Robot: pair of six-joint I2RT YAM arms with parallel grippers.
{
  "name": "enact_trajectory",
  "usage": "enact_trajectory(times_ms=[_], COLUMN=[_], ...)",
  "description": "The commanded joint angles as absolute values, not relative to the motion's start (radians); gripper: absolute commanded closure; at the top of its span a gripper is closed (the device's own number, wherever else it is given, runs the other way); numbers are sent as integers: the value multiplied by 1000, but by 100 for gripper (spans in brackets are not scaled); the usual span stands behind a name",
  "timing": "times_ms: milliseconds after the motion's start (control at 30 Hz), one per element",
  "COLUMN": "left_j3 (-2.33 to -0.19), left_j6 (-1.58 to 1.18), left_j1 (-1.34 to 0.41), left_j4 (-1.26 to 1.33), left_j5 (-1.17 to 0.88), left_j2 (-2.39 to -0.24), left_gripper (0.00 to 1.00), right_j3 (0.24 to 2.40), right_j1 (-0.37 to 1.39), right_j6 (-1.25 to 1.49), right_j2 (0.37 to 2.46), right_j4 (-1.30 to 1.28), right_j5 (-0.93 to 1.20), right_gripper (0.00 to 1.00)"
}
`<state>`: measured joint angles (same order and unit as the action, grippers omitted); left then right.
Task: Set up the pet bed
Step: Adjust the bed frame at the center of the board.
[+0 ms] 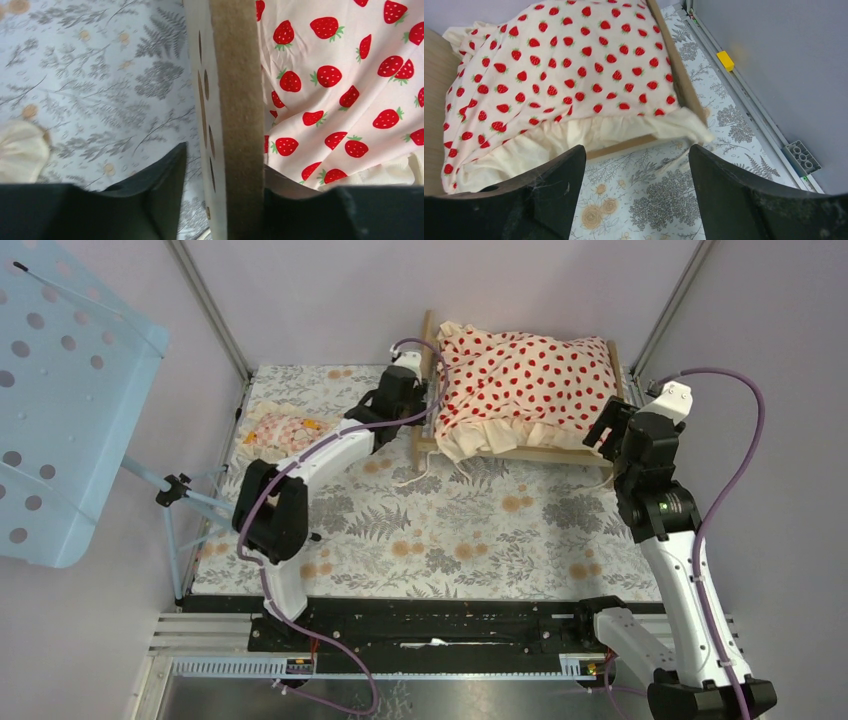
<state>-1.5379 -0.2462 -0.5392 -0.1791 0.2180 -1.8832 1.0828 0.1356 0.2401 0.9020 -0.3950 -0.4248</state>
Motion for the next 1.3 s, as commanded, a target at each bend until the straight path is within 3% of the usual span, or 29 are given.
enact_trajectory(times_ms=[0,433,533,733,867,967,1100,1267], left_j3=[-1429,-1252,-1238,-1243,-1257,-1248,-1231,-1356], left_j6=[-225,-77,-73,-66,-126,-187,-278,-315], left_j1=[-439,-251,-206,-195,-204,-326,-650,-923], left_j4=[-146,-250,-256,-273,-293,-292,-235,-164], left_j5=[223,317,305,185,58,51,118,162], left_j2=[-1715,-1487,-1454,-1366,-1279,-1226,-1258,-1516], left_gripper=[62,66,59,30,29,31,31,31], right_j3=[1145,1046,997,913,873,850,843,901], right_j1=[132,133,132,133,133,133,133,132], right_j6=[228,279,301,336,360,381,435,487], right_j2=[858,843,830,793,761,735,657,560], right_j4=[-430,-451,-457,-478,-505,-536,-579,-688], right_j5=[-390,-282,-231,-116,-30,-3,-34,-121], right_gripper=[19,19,19,18,19,21,23,23])
